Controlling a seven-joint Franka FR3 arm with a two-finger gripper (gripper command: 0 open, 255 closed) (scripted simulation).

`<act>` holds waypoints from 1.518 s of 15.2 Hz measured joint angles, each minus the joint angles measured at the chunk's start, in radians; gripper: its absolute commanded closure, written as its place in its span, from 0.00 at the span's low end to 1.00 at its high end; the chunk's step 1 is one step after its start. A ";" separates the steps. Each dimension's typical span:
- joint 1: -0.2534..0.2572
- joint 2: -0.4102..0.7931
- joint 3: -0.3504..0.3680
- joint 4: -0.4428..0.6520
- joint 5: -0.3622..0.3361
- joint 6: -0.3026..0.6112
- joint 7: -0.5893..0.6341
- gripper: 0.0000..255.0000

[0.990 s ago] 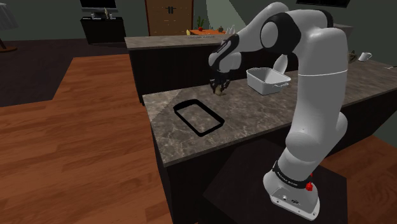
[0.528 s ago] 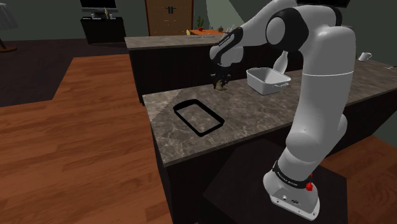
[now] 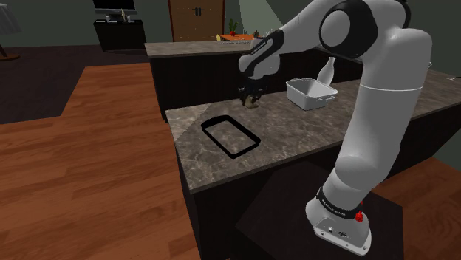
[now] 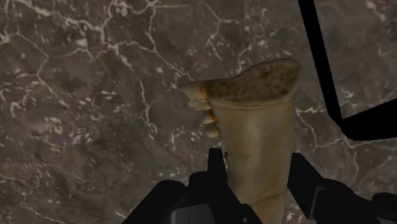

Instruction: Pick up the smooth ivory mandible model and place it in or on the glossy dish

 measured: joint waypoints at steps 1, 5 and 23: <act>0.016 -0.021 0.004 -0.027 -0.011 0.008 0.025 1.00; 0.080 -0.085 0.030 -0.118 -0.051 0.039 0.137 1.00; 0.240 -0.138 0.142 -0.306 -0.127 0.176 0.464 1.00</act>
